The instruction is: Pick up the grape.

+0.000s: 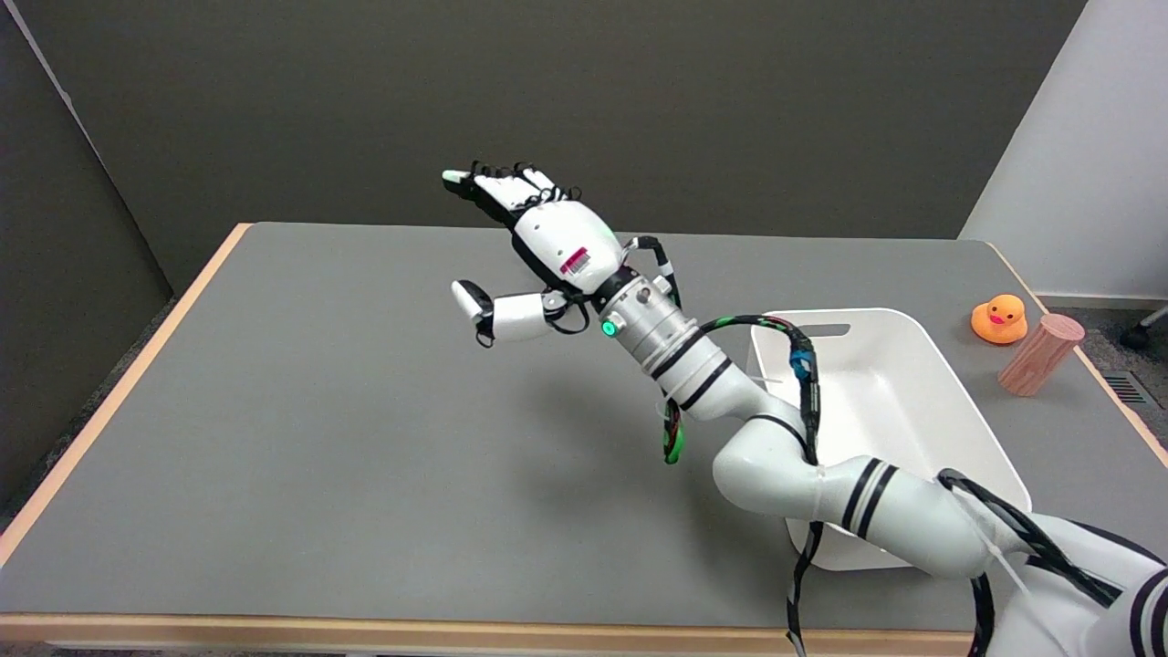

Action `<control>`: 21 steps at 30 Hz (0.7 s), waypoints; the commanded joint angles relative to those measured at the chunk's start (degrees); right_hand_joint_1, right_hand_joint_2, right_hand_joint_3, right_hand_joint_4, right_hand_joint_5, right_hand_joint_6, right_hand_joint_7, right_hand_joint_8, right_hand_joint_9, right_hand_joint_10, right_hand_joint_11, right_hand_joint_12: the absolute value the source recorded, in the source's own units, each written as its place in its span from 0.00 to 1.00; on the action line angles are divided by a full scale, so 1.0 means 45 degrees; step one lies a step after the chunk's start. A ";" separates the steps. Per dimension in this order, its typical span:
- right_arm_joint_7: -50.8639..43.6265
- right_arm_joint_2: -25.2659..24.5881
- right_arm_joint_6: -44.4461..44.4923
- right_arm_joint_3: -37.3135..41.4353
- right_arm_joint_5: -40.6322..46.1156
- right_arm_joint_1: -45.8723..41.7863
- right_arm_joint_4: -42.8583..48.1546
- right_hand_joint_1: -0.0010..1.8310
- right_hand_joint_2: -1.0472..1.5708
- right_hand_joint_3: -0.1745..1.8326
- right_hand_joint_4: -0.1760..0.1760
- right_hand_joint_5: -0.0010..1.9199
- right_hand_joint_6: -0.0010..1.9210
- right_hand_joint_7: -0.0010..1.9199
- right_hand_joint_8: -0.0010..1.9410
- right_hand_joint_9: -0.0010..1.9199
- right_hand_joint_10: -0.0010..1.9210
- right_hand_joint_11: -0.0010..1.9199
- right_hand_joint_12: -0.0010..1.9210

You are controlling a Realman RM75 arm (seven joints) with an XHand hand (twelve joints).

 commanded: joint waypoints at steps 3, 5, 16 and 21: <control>-0.3311 -0.1492 -0.2803 0.0017 0.3110 0.3132 -0.5660 0.26 0.65 0.51 0.25 0.06 0.18 0.12 0.18 0.08 0.41 0.00 0.61; -0.3311 -0.1710 -0.2817 -0.0090 0.3362 0.3609 -0.6360 0.23 0.64 0.55 0.24 0.05 0.19 0.09 0.19 0.07 0.39 0.00 0.59; -0.3773 -0.2530 -0.3489 -0.0260 0.3471 0.4863 -0.7709 0.22 0.63 0.55 0.25 0.04 0.18 0.05 0.18 0.03 0.37 0.00 0.56; -0.3853 -0.2673 -0.3576 -0.0287 0.3471 0.5022 -0.7761 0.22 0.63 0.55 0.24 0.03 0.17 0.05 0.17 0.01 0.37 0.00 0.57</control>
